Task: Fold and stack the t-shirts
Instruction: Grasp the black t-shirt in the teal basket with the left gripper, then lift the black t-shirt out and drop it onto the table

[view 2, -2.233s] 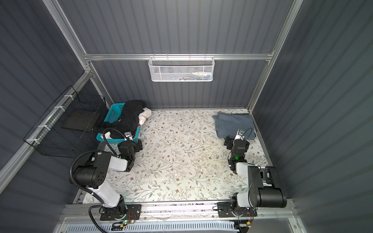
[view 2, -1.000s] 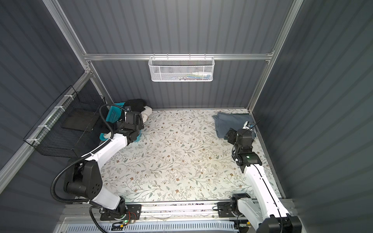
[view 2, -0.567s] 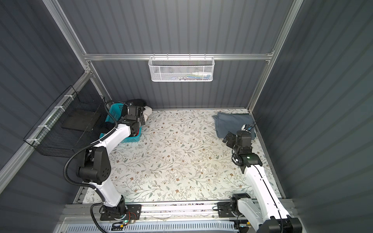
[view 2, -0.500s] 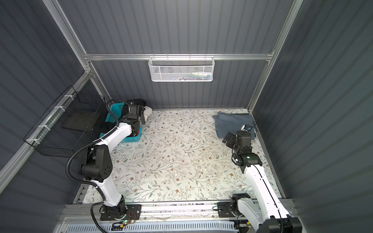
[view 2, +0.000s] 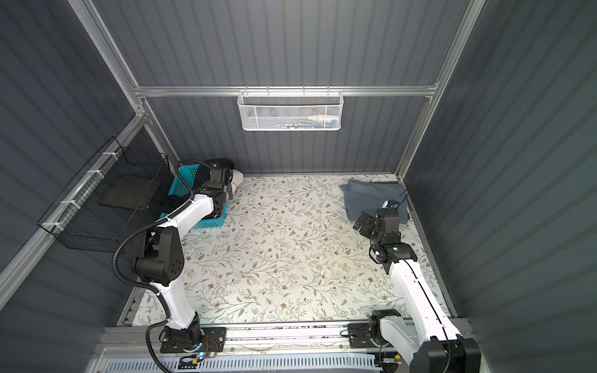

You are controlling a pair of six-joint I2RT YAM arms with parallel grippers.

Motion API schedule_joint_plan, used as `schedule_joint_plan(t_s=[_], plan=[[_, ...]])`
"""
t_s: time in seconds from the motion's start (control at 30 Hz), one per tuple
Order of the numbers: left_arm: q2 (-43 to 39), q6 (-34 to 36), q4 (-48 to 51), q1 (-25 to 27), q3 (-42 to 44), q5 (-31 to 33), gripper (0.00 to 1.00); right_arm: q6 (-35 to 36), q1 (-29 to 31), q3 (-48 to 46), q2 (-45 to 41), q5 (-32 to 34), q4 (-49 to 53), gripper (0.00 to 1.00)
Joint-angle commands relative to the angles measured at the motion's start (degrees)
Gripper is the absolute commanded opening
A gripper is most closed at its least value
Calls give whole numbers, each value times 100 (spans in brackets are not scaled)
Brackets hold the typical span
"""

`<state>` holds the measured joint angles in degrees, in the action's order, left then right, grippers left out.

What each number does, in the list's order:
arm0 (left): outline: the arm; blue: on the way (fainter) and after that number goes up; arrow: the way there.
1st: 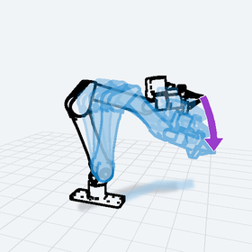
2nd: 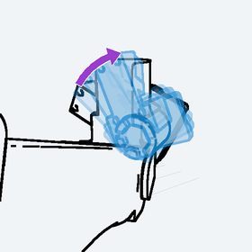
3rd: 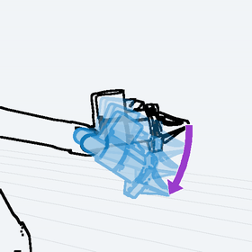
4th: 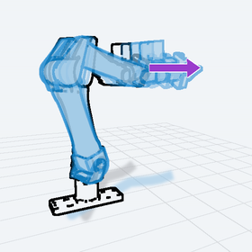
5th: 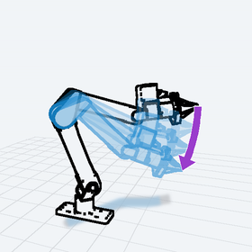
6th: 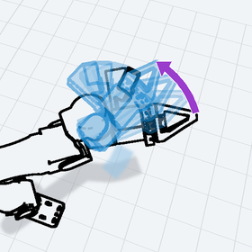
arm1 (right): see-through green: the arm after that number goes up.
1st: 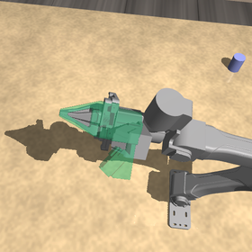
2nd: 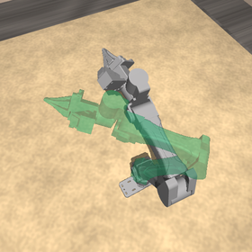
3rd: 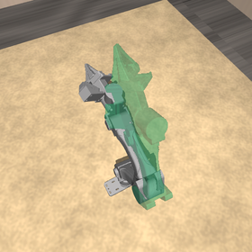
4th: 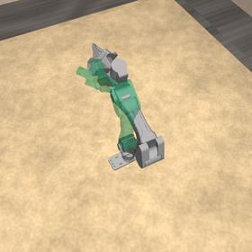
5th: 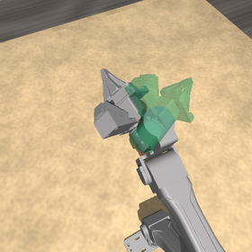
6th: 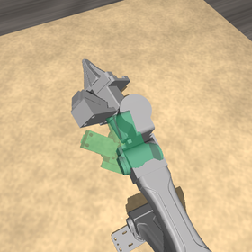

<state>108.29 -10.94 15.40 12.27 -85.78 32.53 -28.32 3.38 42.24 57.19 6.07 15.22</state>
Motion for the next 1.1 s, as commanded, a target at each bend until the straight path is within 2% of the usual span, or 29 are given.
schedule_joint_plan(t_s=[0.0,0.03,0.47,0.63,0.87,1.07], plan=[[62,193,-2,-41,-218,-63,5,-68,14,124,12,-82,116,99],[57,227,-3,-41,-244,-63,0,-68,14,110,12,-81,119,99],[-653,144,-184,0,-126,-110,0,-103,14,55,20,-95,102,99],[-1151,661,-167,425,-415,78,0,-130,14,60,38,-121,64,99],[-1816,633,-104,878,-987,-392,0,-236,14,75,151,-316,-19,99],[-2271,1203,-449,1838,-1408,-877,0,-282,14,83,196,-418,-85,99]])
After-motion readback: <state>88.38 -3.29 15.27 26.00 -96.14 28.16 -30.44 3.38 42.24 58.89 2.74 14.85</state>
